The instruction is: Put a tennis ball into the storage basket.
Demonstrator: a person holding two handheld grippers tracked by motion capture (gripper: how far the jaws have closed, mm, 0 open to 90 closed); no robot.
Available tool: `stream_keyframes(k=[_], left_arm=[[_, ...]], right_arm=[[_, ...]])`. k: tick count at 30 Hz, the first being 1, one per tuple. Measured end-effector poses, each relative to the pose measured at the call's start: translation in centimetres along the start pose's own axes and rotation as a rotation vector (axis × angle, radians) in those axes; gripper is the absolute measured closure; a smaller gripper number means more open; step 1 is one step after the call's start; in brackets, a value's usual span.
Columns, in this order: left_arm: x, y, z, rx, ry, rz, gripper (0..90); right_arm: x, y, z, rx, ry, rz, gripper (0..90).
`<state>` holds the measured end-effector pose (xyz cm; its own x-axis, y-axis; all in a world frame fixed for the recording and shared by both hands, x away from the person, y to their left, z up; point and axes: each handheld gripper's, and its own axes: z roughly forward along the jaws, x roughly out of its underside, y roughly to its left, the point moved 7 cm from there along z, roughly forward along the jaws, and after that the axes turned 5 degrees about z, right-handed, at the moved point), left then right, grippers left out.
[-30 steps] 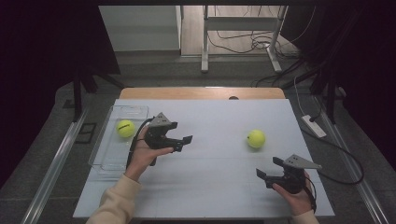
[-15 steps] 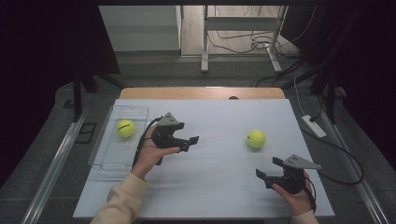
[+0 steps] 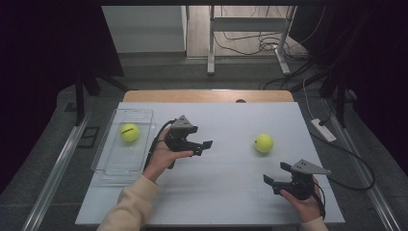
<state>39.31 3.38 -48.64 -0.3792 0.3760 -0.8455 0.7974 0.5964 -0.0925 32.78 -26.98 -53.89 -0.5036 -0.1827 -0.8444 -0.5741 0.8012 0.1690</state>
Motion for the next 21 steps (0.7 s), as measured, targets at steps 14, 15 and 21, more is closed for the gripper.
stream_keyframes(k=[14, 15, 21], left_arm=[[-0.6, -0.6, 1.5, 0.018, 0.019, 0.012, 16.5], [-0.6, -0.6, 1.6, 0.018, 0.019, 0.011, 16.5], [-1.0, -0.9, 2.2, 0.025, 0.023, 0.016, 16.5]], right_arm=[[0.0, 0.1, 0.1, -0.001, 0.002, -0.001, 11.6], [0.0, 0.1, 0.1, -0.001, 0.002, -0.001, 11.6], [0.0, 0.1, 0.1, -0.001, 0.001, 0.0, 11.5]])
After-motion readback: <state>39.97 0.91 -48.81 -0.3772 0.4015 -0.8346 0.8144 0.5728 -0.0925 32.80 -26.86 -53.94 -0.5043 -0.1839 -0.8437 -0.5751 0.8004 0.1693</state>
